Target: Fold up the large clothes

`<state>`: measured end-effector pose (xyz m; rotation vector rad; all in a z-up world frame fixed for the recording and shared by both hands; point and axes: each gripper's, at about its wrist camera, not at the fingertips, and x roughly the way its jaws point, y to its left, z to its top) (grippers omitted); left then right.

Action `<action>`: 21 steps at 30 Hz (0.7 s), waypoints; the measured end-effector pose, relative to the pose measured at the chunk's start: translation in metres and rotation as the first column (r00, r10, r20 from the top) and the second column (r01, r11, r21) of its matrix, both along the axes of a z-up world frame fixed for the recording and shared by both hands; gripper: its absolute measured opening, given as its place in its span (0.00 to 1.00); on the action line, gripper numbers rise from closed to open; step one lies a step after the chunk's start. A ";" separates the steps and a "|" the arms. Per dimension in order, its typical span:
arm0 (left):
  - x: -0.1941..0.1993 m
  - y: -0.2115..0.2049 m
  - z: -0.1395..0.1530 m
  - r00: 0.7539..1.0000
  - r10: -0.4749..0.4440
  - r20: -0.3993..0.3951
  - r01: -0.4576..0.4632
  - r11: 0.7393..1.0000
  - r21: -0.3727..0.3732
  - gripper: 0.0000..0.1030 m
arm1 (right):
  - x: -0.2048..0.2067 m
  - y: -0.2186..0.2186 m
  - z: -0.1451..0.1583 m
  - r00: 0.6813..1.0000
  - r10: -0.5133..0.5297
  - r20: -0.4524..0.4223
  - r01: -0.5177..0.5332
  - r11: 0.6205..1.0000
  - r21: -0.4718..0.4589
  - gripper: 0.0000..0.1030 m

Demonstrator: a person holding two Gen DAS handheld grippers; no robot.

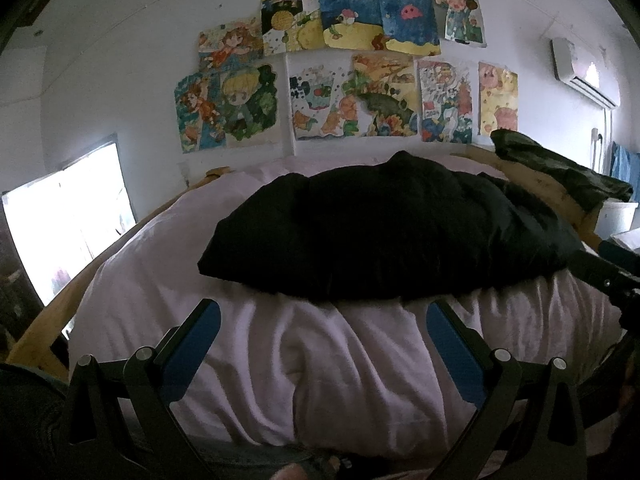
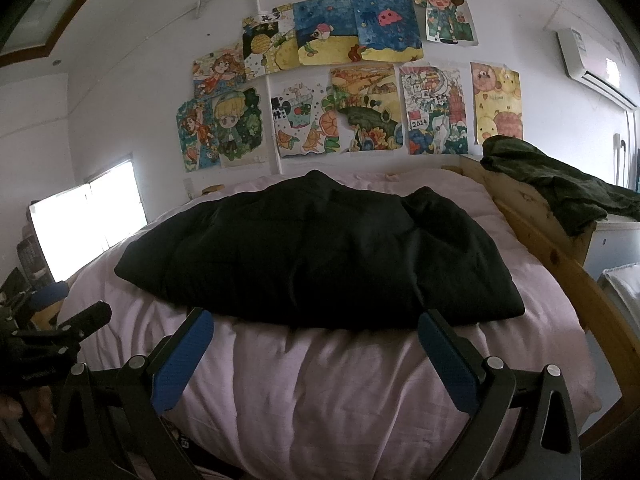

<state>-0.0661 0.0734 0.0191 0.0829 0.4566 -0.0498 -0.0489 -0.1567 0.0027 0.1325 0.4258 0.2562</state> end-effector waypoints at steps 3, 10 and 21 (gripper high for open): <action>0.001 0.004 -0.003 1.000 0.019 0.000 -0.019 1.000 0.021 0.98 | 0.000 0.000 0.001 1.000 0.000 0.000 0.000 1.000 0.000 1.00; 0.003 0.014 -0.008 1.000 0.018 -0.004 -0.018 0.999 0.040 0.98 | 0.000 0.001 0.001 1.000 -0.001 -0.002 0.001 1.000 0.000 1.00; 0.003 0.016 -0.010 1.000 0.016 -0.005 -0.015 0.999 0.045 0.98 | 0.000 0.004 0.000 1.000 -0.003 -0.004 0.003 1.000 0.002 1.00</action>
